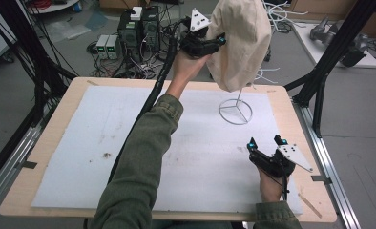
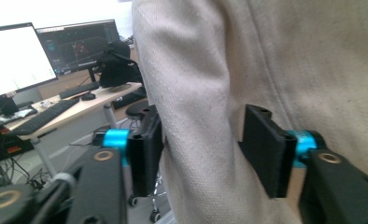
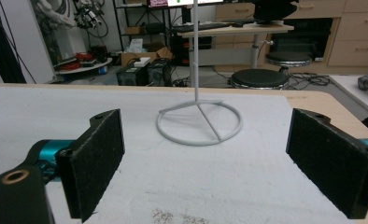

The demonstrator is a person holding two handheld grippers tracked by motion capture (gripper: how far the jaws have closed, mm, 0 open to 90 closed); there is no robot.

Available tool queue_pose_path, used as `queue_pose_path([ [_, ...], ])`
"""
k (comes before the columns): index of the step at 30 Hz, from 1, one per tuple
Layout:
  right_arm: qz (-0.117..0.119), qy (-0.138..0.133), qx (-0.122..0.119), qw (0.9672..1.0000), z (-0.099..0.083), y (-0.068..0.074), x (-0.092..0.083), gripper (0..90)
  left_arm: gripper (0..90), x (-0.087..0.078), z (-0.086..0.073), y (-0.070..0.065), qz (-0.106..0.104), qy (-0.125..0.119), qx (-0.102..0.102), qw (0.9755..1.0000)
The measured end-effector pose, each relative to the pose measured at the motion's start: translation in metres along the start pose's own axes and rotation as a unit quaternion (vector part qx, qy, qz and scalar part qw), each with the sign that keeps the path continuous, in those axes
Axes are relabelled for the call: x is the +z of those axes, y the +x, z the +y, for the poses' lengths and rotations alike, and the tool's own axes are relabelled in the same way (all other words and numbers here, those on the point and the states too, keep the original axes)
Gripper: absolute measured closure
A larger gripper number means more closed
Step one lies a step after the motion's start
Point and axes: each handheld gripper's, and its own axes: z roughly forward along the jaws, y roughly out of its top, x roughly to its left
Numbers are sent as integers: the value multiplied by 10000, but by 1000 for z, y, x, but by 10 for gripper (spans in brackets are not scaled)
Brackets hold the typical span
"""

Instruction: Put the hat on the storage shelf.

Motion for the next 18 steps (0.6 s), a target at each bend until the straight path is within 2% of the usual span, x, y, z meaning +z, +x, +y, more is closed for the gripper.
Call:
queue_pose_path([
  [1, -13, -8, 2, 10000, 0, 0, 0, 106, 408, 0, -2, 1, -3, -70, -99, 9999],
  [4, -7, -2, -2, 10000, 0, 0, 0, 106, 385, -4, -5, 5, -4, -186, -170, 9997],
  [7, -3, -2, 4, 10000, 0, 0, 0, 106, 328, -10, -6, 11, -19, -434, -375, 9984],
  [11, -3, 13, 13, 10000, 0, 0, 0, 106, 312, -18, -6, 17, -49, -733, -572, 9957],
  [18, -17, 9, 15, 10000, 0, 0, 0, 106, 304, -26, -3, 21, -51, -786, -560, 9953],
])
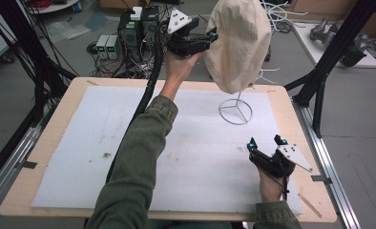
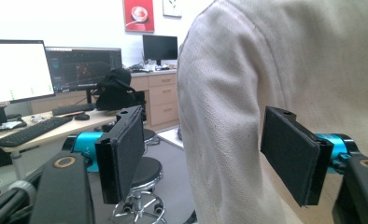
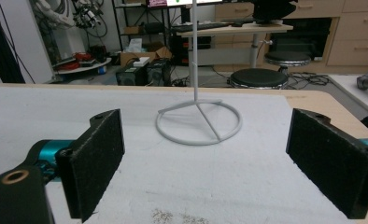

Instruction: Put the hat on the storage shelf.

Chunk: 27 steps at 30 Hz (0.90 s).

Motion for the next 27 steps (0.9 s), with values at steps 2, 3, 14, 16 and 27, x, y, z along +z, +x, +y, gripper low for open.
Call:
queue_pose_path([
  [2, 6, 3, 3, 10000, 0, 0, 0, 106, 301, -3, 0, 2, -17, -16, -23, 10000],
  [3, 5, 3, -2, 10000, 0, 0, 0, 106, 301, -5, 0, 3, -18, -36, -50, 10000],
  [14, 8, -18, -15, 10000, 0, 1, 1, 106, 297, -33, -4, 13, 76, -91, 8, 9999],
  [16, 8, -10, -25, 10000, 0, 1, 0, 106, 297, -38, -5, 15, 131, -95, 9, 9999],
  [27, 19, 0, -4, 10000, 0, 2, 1, 106, 296, -70, -13, 30, 468, -79, -20, 9989],
])
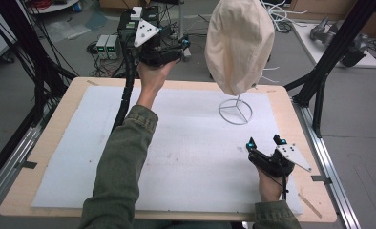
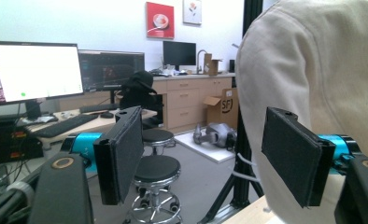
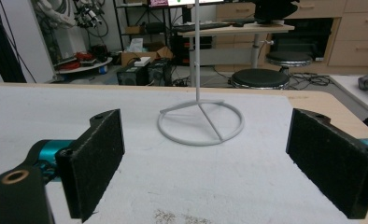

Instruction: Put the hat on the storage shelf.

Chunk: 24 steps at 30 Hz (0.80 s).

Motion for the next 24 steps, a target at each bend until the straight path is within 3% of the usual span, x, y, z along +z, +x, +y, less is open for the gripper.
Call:
queue_pose_path([
  [9, 14, 9, -13, 10000, 0, 0, 0, 106, 294, -33, -15, 15, 278, 187, 234, 9992],
  [16, 30, 18, 7, 10000, 0, 0, 1, 106, 294, -61, -23, 25, 381, 178, 116, 9990],
  [24, 59, 36, 32, 10000, 0, 1, 1, 106, 295, -92, -31, 25, 473, 228, 234, 9983],
])
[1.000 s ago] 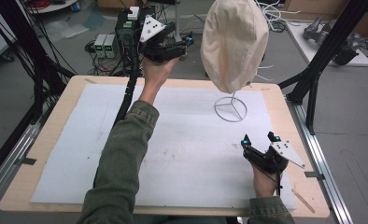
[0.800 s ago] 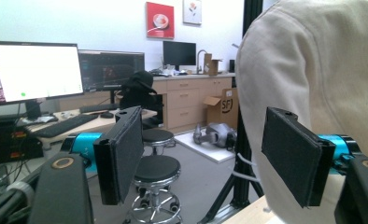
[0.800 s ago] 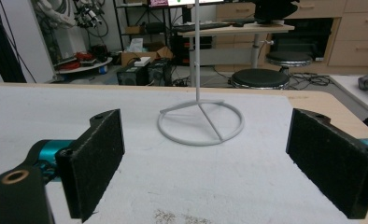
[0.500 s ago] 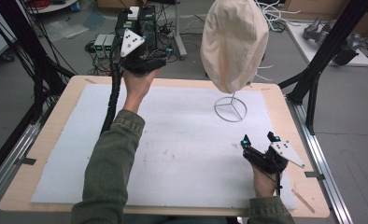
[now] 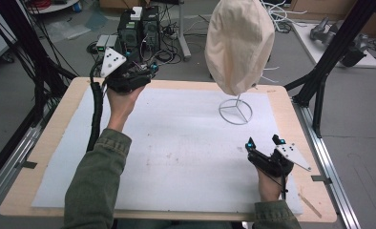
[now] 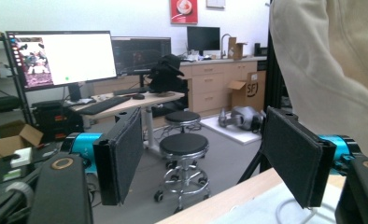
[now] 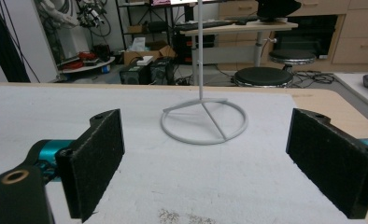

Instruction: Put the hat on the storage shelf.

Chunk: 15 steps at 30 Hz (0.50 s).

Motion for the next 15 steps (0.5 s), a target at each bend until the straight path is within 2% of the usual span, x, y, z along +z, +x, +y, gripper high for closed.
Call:
queue_pose_path([
  [9, 25, 17, 14, 10000, 0, 1, 0, 106, 293, -33, -15, 12, 215, 39, -113, 9997],
  [15, 23, -3, -5, 10000, 0, 1, 0, 106, 283, -53, -28, 13, 280, 182, -63, 9994],
])
